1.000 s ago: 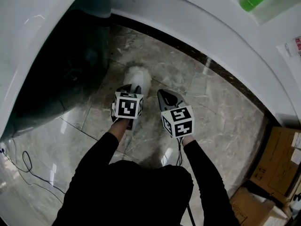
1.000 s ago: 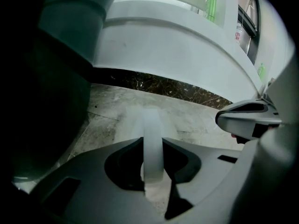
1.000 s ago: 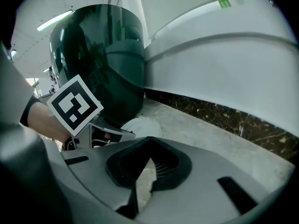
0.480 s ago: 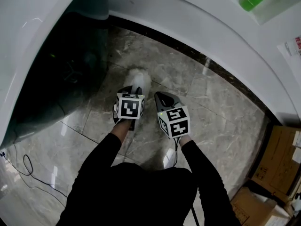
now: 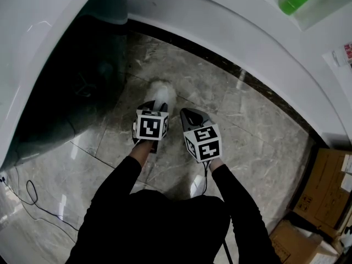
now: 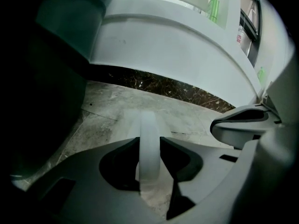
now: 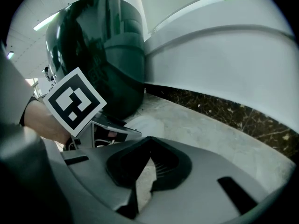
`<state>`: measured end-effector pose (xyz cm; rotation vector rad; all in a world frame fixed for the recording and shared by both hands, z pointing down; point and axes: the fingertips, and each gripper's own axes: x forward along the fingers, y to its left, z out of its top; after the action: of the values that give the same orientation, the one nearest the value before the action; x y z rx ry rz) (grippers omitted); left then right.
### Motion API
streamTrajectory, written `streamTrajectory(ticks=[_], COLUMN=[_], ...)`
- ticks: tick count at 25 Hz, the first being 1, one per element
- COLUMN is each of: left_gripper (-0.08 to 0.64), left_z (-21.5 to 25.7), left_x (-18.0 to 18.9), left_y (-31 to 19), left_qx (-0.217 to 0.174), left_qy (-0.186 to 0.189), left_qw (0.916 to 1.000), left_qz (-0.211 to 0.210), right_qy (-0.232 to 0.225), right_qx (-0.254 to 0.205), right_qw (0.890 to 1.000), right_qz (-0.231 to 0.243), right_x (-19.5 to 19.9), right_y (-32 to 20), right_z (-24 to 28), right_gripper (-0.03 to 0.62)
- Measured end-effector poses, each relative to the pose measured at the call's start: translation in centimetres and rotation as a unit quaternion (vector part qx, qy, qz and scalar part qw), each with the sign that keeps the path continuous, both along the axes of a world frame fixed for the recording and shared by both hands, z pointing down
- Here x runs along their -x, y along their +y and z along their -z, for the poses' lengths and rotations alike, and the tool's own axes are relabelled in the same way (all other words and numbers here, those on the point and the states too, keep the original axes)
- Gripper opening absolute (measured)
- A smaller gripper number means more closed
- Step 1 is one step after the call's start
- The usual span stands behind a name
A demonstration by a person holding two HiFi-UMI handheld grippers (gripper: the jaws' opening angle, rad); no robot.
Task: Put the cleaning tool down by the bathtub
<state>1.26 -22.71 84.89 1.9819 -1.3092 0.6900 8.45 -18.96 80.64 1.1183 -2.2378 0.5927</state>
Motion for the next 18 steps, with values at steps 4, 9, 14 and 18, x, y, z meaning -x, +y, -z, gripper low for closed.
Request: streamTrajectory(ticks=[4,9,14,18], left_gripper=[0.150,0.150,0.149,0.142], left_z=[0.3,2.4,5.7,8.6], left_x=[0.2,0.9,1.5,2.1], left_y=[0.2,0.4,1.2,1.7], left_qx=[-0.004,-0.025,-0.050,-0.077], left_qy=[-0.005,0.010,0.051,0.083], left_qw=[0.9999,0.9996,0.9973,0.9935], left_qz=[-0.008,-0.010,-0.013,-0.009], right_qy=[0.000,-0.001,-0.002,-0.010], right_qx=[0.001,-0.001,-0.004,-0.012], right_qw=[1.000,1.000,1.000,1.000], right_qz=[0.000,-0.003,0.000,0.001], right_x=[-0.1,-0.3,-0.4,-0.4], right_y=[0.1,-0.1,0.0,-0.1], right_z=[0.1,0.5,1.0,2.1], right_gripper=[0.000,-0.002,0.000,0.000])
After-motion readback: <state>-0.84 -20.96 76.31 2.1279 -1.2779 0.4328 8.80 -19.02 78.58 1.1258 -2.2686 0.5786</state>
